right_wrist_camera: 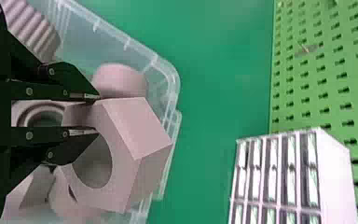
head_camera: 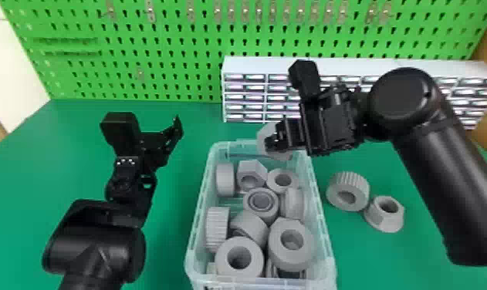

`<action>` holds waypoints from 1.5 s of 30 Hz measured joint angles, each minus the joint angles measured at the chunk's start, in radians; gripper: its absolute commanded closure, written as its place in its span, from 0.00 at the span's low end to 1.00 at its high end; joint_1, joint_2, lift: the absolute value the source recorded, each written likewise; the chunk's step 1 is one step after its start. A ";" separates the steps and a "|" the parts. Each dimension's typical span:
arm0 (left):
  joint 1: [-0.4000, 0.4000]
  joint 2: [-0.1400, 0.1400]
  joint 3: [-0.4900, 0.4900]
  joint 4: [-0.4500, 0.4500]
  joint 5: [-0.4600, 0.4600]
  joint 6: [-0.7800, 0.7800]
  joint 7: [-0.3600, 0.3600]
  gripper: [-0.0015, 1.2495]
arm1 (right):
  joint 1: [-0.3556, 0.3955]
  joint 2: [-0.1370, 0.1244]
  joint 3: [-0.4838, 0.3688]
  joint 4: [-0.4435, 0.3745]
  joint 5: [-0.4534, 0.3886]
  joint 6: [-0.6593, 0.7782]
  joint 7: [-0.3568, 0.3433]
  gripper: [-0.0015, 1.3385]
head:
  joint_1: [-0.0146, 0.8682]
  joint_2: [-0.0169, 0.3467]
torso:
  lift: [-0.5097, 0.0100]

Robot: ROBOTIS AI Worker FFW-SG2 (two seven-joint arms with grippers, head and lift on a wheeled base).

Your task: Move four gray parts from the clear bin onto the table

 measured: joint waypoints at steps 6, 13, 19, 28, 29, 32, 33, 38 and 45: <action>0.003 0.000 0.000 0.000 0.000 0.000 0.000 0.23 | 0.004 -0.003 -0.060 -0.010 0.051 0.035 -0.006 0.76 | 0.80 0.24 | 0.88; 0.003 0.000 0.000 0.000 0.000 0.000 0.000 0.23 | 0.019 -0.011 -0.143 -0.017 0.090 0.073 -0.007 0.76 | 0.80 0.24 | 0.88; 0.001 0.000 -0.001 -0.001 0.000 0.000 0.000 0.23 | 0.043 -0.029 -0.213 -0.043 0.112 0.102 -0.007 0.76 | 0.80 0.24 | 0.88; 0.000 -0.001 -0.007 -0.002 0.000 0.000 0.001 0.23 | 0.075 -0.048 -0.313 -0.073 0.155 0.144 -0.007 0.76 | 0.80 0.24 | 0.88; 0.000 -0.002 -0.007 -0.002 0.000 0.000 0.001 0.23 | 0.077 -0.049 -0.320 -0.075 0.161 0.147 -0.007 0.76 | 0.80 0.24 | 0.88; -0.001 -0.002 -0.008 -0.002 0.001 0.000 0.002 0.23 | 0.080 -0.052 -0.338 -0.076 0.180 0.156 -0.007 0.76 | 0.80 0.24 | 0.88; -0.001 -0.002 -0.008 -0.002 0.001 -0.001 0.002 0.23 | 0.081 -0.053 -0.343 -0.076 0.185 0.159 -0.007 0.76 | 0.80 0.24 | 0.88; -0.003 -0.002 -0.013 -0.002 0.001 -0.003 0.008 0.23 | 0.095 -0.057 -0.369 -0.077 0.207 0.172 -0.007 0.76 | 0.80 0.24 | 0.88; -0.007 -0.002 -0.018 -0.002 0.003 -0.004 0.012 0.23 | 0.107 -0.070 -0.415 -0.077 0.248 0.184 -0.007 0.76 | 0.80 0.24 | 0.88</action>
